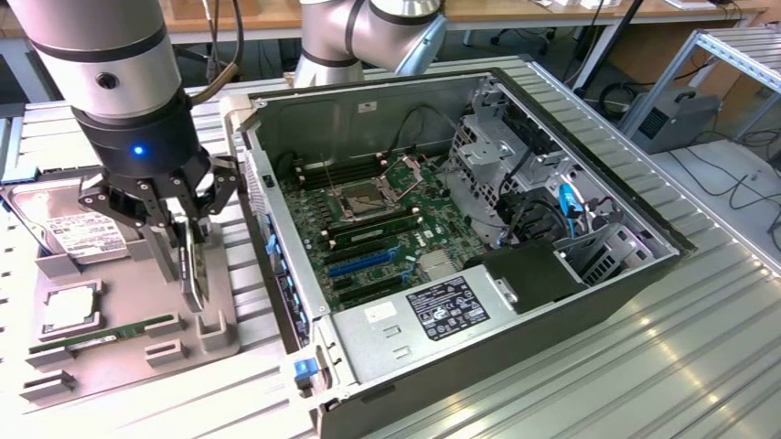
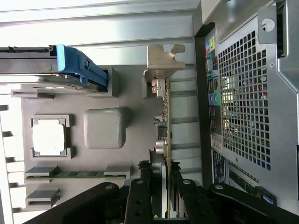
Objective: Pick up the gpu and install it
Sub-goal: 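Pick up the gpu and move the gpu toward the slot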
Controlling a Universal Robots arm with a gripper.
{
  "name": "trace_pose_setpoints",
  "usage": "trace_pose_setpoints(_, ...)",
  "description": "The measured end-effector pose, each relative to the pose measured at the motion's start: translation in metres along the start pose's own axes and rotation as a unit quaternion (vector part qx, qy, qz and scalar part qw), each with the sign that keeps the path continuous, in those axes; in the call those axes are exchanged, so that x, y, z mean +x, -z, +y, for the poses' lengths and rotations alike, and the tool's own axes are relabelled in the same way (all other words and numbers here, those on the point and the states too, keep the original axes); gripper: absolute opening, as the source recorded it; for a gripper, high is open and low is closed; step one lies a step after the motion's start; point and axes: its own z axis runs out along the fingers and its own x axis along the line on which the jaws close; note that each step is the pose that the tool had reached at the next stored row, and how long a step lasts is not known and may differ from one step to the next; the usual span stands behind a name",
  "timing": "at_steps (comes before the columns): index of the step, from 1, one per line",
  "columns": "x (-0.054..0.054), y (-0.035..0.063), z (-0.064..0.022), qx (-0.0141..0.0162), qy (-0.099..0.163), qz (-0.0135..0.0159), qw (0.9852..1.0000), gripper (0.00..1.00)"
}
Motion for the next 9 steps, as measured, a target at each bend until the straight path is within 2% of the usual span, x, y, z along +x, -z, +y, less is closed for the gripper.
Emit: trace_pose_setpoints(9, -0.0001, 0.0023, 0.0000, 0.0000, 0.000, 0.0001, 1.0000, 0.27)
